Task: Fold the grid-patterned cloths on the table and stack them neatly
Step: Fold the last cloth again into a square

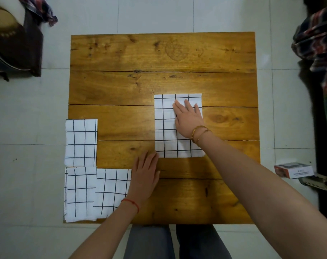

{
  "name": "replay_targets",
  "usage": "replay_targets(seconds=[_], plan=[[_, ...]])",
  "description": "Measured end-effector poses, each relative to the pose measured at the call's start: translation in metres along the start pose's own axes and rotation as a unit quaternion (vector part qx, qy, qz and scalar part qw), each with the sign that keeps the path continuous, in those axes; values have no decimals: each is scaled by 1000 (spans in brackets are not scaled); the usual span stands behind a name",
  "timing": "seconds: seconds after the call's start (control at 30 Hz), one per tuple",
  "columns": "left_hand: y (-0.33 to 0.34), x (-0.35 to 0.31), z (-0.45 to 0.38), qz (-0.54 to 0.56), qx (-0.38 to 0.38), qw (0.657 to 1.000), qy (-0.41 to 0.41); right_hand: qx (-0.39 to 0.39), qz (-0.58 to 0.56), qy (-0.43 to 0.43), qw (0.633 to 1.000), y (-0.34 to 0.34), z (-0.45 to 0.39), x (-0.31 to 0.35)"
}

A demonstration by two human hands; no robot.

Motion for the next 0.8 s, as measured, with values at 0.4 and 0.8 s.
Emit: replay_targets(seconds=[0.4, 0.8], plan=[[-45, 11, -85, 304, -153, 904, -261, -255, -380, 311, 833, 0, 49, -83], [-39, 12, -122, 350, -109, 854, -369, -138, -466, 327, 810, 21, 42, -70]])
Point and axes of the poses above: each hand's wrist, its own z-axis away from the middle knuckle, its own y-axis out of the palm, x = y × z, the point moved 4 cm from there along -z, towards the middle knuckle, and after that the axes turned 2 degrees about -x, right-handed, at the moved point
